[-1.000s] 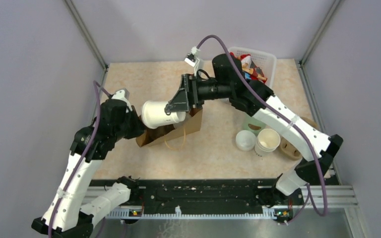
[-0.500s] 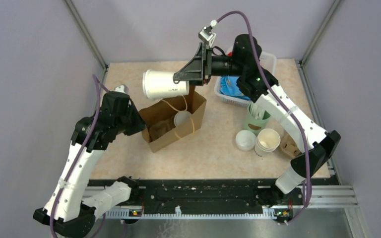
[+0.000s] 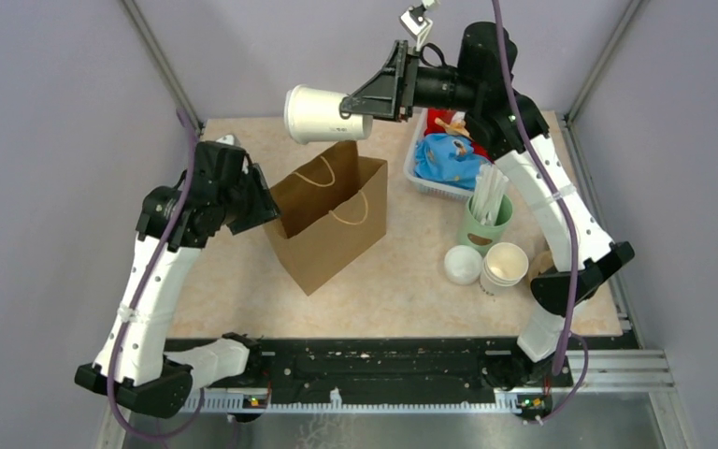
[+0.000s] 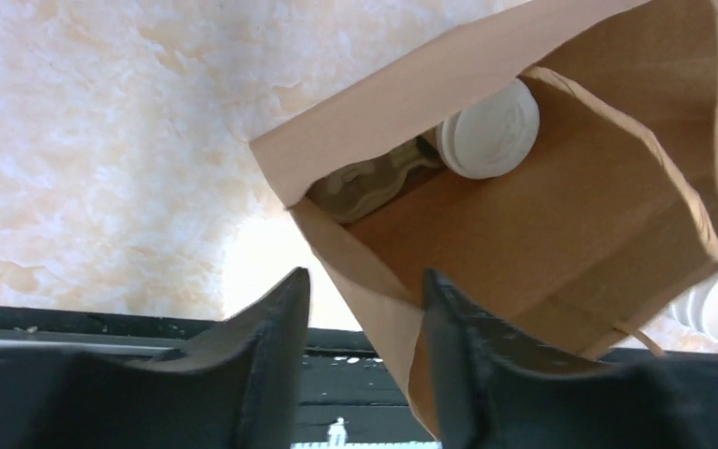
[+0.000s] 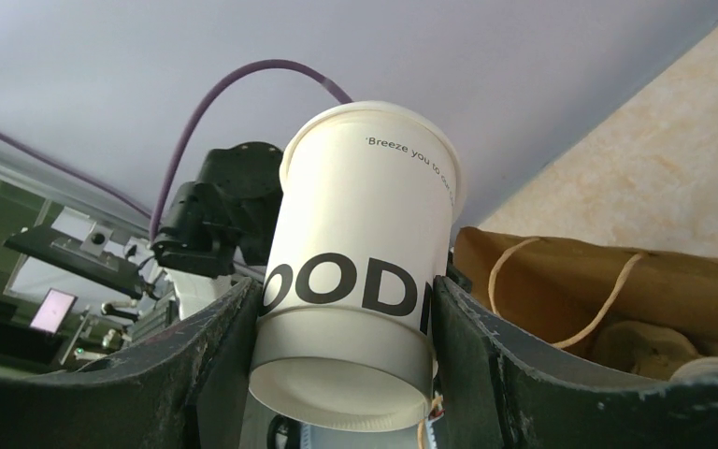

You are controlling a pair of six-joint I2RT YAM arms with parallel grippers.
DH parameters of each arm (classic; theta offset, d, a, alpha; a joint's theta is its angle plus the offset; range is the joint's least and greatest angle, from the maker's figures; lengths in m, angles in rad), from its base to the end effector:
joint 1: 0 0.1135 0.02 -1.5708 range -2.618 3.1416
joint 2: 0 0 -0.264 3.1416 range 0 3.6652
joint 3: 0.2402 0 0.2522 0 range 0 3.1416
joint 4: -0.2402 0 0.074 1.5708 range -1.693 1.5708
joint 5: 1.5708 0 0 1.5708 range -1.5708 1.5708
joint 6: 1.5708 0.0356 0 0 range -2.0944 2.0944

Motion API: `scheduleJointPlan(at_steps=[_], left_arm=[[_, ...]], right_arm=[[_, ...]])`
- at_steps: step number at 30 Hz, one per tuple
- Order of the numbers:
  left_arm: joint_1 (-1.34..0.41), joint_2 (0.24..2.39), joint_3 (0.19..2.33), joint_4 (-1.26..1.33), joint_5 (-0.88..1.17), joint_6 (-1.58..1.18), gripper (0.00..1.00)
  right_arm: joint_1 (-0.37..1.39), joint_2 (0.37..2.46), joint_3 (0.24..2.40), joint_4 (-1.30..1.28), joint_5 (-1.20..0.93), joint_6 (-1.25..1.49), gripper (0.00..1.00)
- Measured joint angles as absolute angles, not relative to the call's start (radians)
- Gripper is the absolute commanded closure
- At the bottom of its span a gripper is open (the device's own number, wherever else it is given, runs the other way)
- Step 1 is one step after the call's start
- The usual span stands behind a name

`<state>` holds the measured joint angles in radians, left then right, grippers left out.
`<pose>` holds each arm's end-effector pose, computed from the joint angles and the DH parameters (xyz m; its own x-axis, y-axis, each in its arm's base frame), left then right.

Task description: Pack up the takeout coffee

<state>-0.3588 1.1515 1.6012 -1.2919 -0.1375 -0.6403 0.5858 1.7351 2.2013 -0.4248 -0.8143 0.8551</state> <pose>0.1701 -0.0586 0.4336 -0.7170 -0.3631 -0.5950 -0.2069 0.9260 -0.3158 0.2801 0.2169 0.5417 -0.7206 0.1435 -0.6783 -0.6723 0.0944 0.7342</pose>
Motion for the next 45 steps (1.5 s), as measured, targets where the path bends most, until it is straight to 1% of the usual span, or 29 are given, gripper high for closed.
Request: scheduleJointPlan(at_steps=[1, 7, 12, 15, 18, 21, 26, 29, 36, 45], left_arm=[[-0.359, 1.147, 1.608, -1.296, -0.134, -0.638, 0.32], [-0.359, 1.129, 1.706, -1.355, -0.09, -0.651, 0.13], [-0.358, 1.146, 1.945, -1.352, -0.012, -0.661, 0.02], [-0.358, 1.124, 1.999, -1.222, 0.078, -0.697, 0.02], [-0.358, 1.051, 1.901, -0.994, 0.185, -0.774, 0.02], [-0.358, 0.982, 1.781, -0.77, 0.263, -0.873, 0.01], [-0.358, 0.987, 1.729, -0.532, 0.325, -1.024, 0.01], [-0.358, 0.997, 1.69, -0.455, 0.341, -1.102, 0.02], [-0.358, 1.033, 1.647, -0.405, 0.371, -1.2, 0.01], [-0.353, 1.052, 1.608, -0.292, 0.482, -1.264, 0.01]], right_arm=[[0.586, 1.735, 2.201, -0.434, -0.814, 0.847, 0.53], [0.583, 1.737, 2.199, -0.468, -0.814, 0.808, 0.53], [0.575, 1.737, 2.183, -0.461, -0.829, 0.788, 0.53], [0.567, 1.737, 2.171, -0.457, -0.844, 0.785, 0.53], [0.552, 1.732, 2.156, -0.427, -0.872, 0.79, 0.54], [0.528, 1.702, 2.093, -0.347, -0.914, 0.833, 0.54], [0.499, 1.645, 2.03, -0.218, -0.969, 0.919, 0.55], [0.495, 1.611, 2.016, -0.14, -1.0, 0.966, 0.56], [0.495, 1.557, 1.961, 0.024, -1.05, 1.052, 0.58], [0.494, 1.553, 1.904, 0.115, -1.088, 1.106, 0.59]])
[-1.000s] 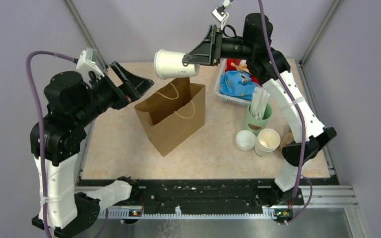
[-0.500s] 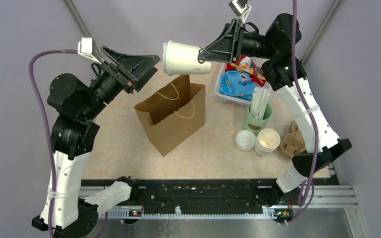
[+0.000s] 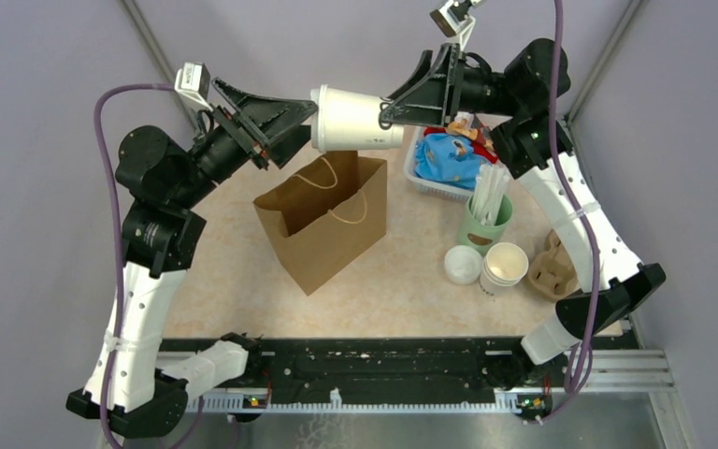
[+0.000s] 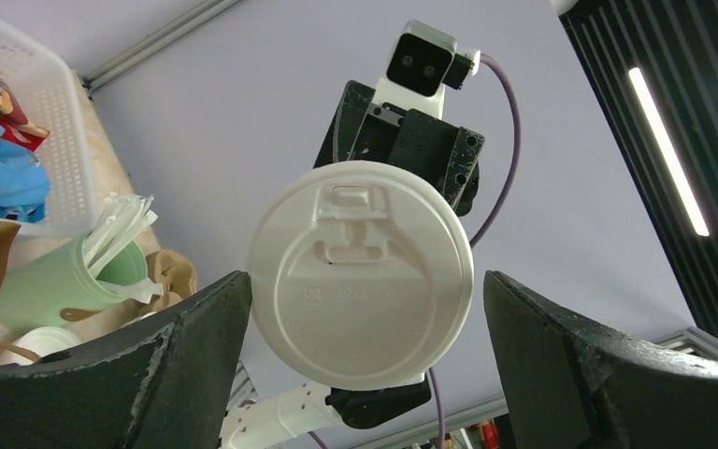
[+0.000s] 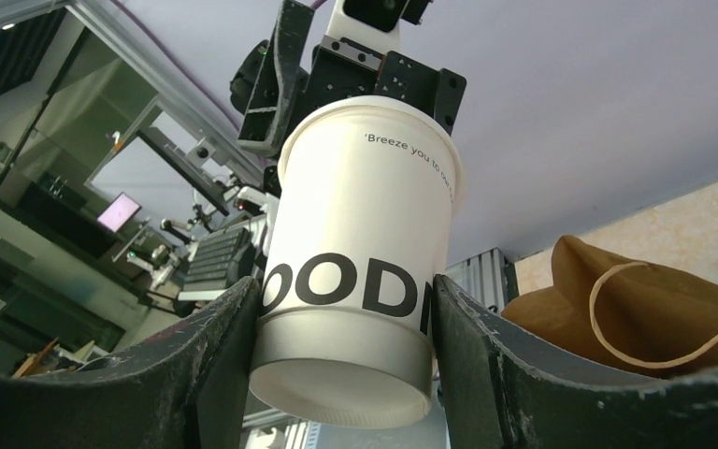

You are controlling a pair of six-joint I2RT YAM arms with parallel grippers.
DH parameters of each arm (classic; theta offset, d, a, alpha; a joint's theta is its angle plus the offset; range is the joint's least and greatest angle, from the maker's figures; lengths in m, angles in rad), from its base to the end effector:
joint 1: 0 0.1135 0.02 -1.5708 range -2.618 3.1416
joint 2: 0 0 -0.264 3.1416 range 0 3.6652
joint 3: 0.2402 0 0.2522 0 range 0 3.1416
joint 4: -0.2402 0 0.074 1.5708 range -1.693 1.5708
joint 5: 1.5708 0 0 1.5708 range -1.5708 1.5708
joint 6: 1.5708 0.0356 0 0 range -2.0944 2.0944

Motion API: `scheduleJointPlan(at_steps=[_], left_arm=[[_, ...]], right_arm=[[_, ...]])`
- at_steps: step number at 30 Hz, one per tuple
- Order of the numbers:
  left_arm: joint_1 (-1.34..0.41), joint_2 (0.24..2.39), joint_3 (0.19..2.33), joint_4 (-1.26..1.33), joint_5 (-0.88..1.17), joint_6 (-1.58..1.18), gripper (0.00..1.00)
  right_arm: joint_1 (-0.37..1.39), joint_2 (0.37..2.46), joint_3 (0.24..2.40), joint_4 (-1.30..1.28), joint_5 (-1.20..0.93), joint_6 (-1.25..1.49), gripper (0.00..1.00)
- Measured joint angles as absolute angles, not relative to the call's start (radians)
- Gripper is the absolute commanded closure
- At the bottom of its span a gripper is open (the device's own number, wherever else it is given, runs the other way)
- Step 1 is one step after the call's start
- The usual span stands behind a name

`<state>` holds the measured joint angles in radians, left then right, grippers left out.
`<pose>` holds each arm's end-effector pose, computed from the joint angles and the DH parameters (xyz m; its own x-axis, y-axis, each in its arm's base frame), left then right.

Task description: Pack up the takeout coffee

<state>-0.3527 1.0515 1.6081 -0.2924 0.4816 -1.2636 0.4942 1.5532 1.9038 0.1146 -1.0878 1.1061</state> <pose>0.1512 -0.0732 0.5506 -0.6177 -0.6728 -0.4072 0.4531 0.1188 -0.8835 0.2542 0.1728 0.5586 -0.6429 0.1253 -0.7557 -0.7640 -0.1752 0.6209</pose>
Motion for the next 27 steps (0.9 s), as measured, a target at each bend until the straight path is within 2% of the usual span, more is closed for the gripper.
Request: scheduleJointPlan(at_steps=[27], left_arm=[[-0.294, 1.081, 1.559, -0.222, 0.716, -1.284, 0.01]], right_arm=[[0.479, 1.553, 1.89, 0.134, -1.135, 1.12, 0.61]])
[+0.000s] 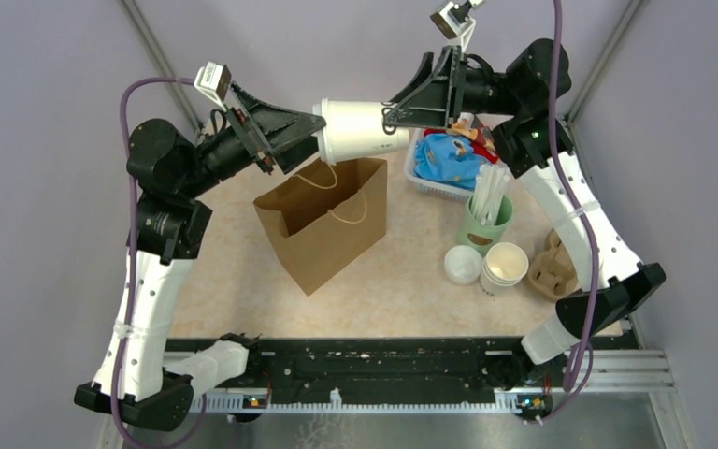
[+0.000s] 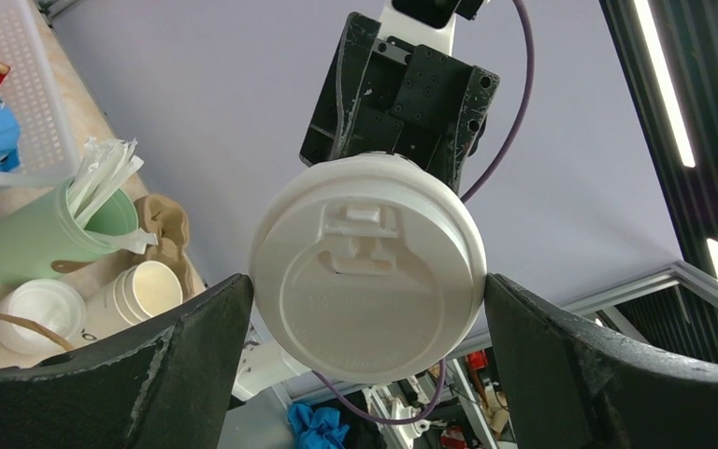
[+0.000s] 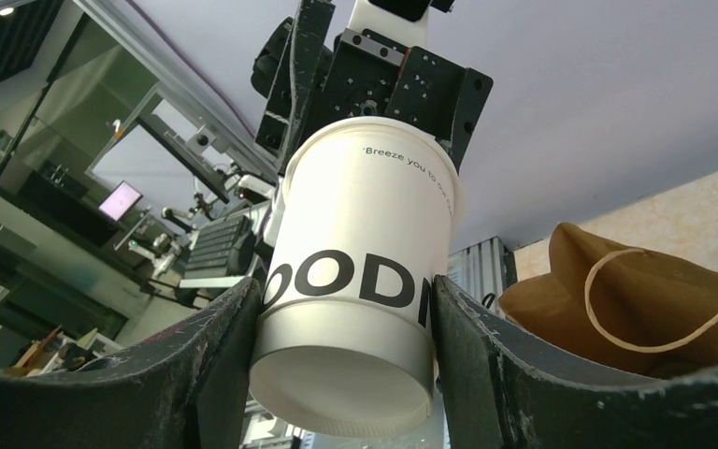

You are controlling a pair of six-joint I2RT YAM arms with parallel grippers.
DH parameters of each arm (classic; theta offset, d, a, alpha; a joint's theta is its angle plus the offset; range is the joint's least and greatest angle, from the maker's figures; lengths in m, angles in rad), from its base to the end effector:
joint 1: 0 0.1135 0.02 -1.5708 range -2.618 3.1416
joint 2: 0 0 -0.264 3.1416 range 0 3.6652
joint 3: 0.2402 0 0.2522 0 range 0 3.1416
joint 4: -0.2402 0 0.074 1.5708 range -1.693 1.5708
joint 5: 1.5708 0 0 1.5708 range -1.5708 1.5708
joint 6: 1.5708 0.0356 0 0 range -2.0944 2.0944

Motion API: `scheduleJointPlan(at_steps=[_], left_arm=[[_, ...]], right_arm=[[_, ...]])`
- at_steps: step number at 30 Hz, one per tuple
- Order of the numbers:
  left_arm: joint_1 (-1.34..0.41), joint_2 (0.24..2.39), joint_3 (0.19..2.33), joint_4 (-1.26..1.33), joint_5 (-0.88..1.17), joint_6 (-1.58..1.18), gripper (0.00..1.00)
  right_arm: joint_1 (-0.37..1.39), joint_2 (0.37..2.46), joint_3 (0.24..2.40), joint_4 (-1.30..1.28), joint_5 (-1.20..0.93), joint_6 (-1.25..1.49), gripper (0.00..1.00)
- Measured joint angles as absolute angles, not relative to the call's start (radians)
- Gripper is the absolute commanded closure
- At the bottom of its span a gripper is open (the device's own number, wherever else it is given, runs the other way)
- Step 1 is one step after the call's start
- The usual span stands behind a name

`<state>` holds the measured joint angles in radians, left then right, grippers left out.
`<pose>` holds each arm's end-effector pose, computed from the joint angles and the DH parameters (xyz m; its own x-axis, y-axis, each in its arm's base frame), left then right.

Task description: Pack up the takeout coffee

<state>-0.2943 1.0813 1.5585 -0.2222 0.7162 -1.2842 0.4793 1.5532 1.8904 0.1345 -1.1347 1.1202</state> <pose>0.1688 -0.0756 0.5377 -0.7248 -0.5363 -0.4324 0.4653 0.0818 -0.8814 0.2566 0.1697 0.5556 -0.6447 0.0935 -0.7587 -0.7598 -0.1876 0.6225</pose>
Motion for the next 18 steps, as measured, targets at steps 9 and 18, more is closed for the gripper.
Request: scheduleJointPlan(at_steps=[9, 18], left_arm=[[-0.248, 1.069, 1.537, -0.236, 0.78, -1.285, 0.01], [-0.236, 1.069, 1.512, -0.198, 0.86, -1.303, 0.01]], right_arm=[[0.484, 1.553, 1.872, 0.134, -1.136, 1.119, 0.61], [0.484, 1.553, 1.858, 0.157, -1.137, 1.13, 0.62]])
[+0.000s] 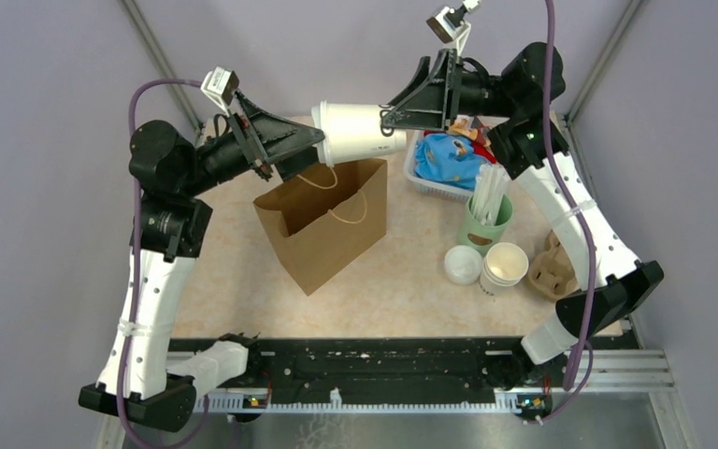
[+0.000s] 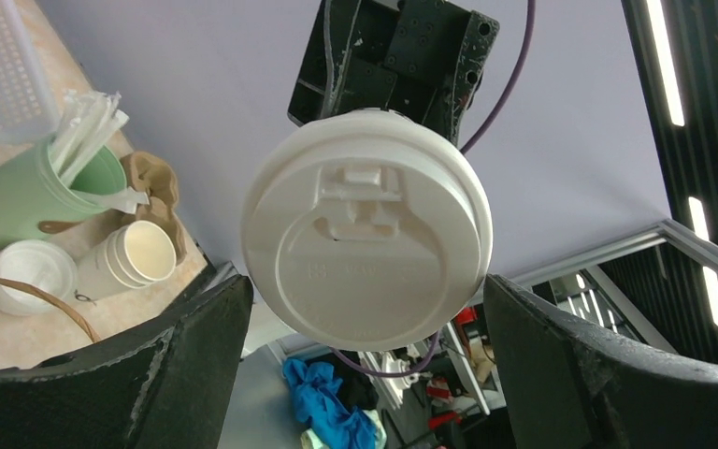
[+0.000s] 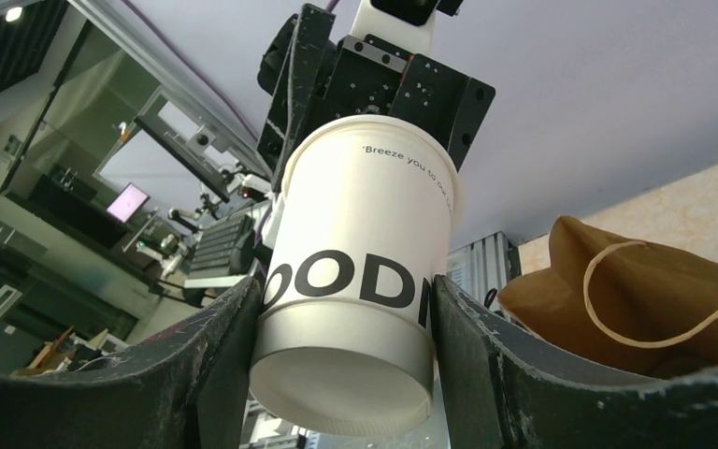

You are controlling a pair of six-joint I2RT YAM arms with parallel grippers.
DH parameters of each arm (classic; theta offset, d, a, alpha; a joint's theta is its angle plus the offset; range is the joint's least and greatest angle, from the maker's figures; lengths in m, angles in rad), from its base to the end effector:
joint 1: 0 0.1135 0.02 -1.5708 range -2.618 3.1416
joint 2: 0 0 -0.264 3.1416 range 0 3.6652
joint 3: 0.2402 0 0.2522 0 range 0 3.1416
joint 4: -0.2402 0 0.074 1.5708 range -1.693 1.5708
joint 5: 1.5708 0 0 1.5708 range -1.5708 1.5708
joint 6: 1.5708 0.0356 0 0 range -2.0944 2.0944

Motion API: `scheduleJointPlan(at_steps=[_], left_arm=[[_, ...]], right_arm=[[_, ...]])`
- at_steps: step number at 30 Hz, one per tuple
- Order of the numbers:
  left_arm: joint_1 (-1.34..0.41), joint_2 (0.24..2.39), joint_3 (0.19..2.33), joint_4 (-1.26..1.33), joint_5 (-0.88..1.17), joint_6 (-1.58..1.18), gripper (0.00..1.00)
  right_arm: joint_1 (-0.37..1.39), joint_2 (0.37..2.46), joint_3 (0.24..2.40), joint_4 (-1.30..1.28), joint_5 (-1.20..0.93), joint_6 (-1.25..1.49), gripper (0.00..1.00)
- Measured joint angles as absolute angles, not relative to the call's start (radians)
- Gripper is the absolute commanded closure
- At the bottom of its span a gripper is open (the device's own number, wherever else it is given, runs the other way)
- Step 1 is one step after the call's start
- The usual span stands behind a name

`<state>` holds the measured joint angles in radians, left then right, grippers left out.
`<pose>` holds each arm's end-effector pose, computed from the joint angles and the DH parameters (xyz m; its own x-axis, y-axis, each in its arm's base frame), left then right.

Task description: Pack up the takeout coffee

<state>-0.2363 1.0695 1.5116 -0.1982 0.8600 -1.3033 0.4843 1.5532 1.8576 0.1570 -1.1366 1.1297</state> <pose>0.1718 -0.0691 0.5275 -0.7748 -0.4606 -0.4330 0.4558 0.0676 -0.8875 0.2600 0.1733 0.5477 -0.6590 0.0832 -0.7475 -0.7468 -0.1900 0.6373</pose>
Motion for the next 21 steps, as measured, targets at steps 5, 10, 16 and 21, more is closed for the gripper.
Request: scheduleJointPlan(at_steps=[5, 10, 16, 21], left_arm=[[-0.236, 1.086, 1.494, -0.149, 0.905, -1.34, 0.01], [-0.234, 1.091, 1.494, -0.126, 0.929, -1.355, 0.03], [-0.223, 1.092, 1.494, -0.13, 0.946, -1.357, 0.01], [-0.216, 1.098, 1.494, -0.133, 0.96, -1.356, 0.01]], right_arm=[[0.491, 1.553, 1.844, 0.17, -1.127, 1.139, 0.62], [0.498, 1.553, 1.843, 0.177, -1.122, 1.138, 0.62], [0.501, 1.553, 1.839, 0.176, -1.124, 1.134, 0.62], [0.502, 1.553, 1.839, 0.162, -1.126, 1.119, 0.62]])
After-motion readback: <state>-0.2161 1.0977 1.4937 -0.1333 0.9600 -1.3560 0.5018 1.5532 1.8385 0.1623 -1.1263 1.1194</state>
